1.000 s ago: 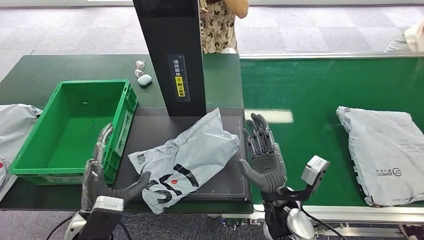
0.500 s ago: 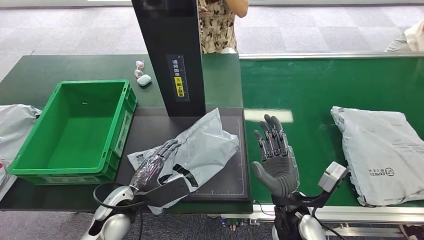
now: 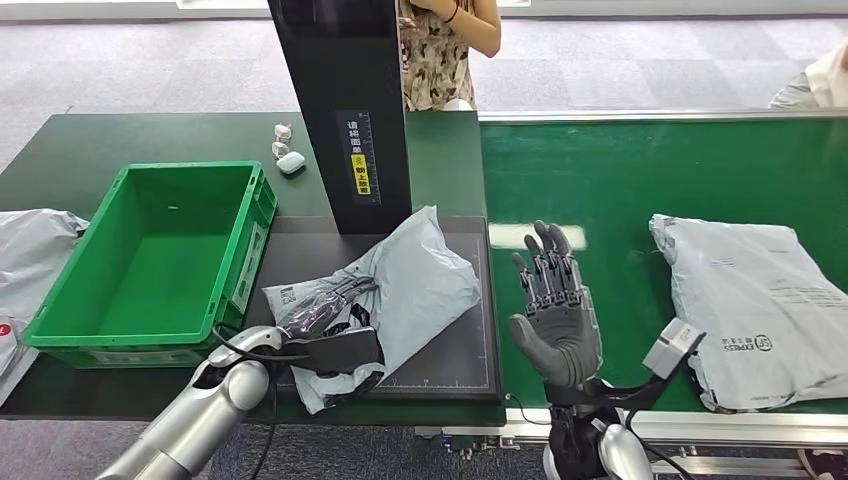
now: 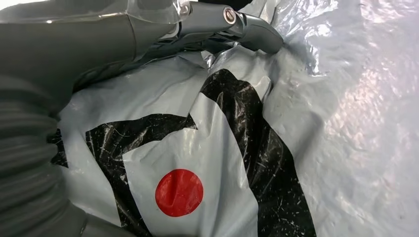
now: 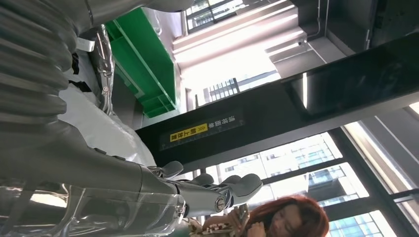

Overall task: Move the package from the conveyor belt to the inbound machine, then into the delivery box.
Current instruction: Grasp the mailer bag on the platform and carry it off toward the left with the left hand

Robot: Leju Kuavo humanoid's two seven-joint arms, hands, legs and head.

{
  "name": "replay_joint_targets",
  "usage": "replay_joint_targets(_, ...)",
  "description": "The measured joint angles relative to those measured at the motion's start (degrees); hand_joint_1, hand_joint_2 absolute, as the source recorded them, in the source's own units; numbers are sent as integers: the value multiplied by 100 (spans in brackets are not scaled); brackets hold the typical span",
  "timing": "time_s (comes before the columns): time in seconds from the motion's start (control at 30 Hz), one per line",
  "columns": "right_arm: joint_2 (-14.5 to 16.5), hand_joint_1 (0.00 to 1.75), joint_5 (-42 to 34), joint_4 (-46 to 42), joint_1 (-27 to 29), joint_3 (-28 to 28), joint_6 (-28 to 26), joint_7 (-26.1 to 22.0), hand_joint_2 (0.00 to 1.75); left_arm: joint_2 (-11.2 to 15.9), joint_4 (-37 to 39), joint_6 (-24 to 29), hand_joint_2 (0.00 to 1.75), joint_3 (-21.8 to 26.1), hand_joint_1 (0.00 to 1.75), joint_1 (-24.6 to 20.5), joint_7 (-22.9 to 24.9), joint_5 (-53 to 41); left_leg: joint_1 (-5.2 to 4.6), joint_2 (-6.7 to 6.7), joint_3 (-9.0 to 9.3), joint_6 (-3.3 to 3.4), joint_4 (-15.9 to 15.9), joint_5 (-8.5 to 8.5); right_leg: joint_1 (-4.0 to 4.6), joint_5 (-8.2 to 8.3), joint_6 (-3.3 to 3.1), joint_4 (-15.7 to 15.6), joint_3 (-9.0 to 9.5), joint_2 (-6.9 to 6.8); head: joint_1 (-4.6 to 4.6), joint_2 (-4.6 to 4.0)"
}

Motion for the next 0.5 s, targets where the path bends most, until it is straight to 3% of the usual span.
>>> replay_joint_targets(0.17,0,0,5,-22,-3,5,-28,6,175,11,188,24,175,-89,0,-147,-8,31,2,0,13,-5,-1,9,0,5,-7,1,11,0,1,0)
replay_joint_targets(0.2,0,0,8,-26,-3,8,-53,7,175,15,201,56,175,-98,7,-155,-15,51,3,1,15,-7,-1,12,0,8,-11,1,11,0,1,0)
replay_joint_targets(0.33,-7,0,44,-51,24,13,-143,0,175,44,226,165,175,-127,168,-176,-46,194,5,1,18,-12,-1,18,1,12,-18,2,9,1,0,0)
replay_joint_targets(0.37,-11,0,52,-64,43,13,-151,-5,175,52,231,176,175,-133,175,-186,-49,216,5,1,18,-12,-1,18,1,13,-18,2,8,1,0,0)
replay_joint_targets(0.5,-33,0,87,-130,140,11,-172,-27,175,83,279,210,175,-151,175,-249,-67,277,6,2,18,-13,-2,17,1,14,-20,2,7,2,0,0)
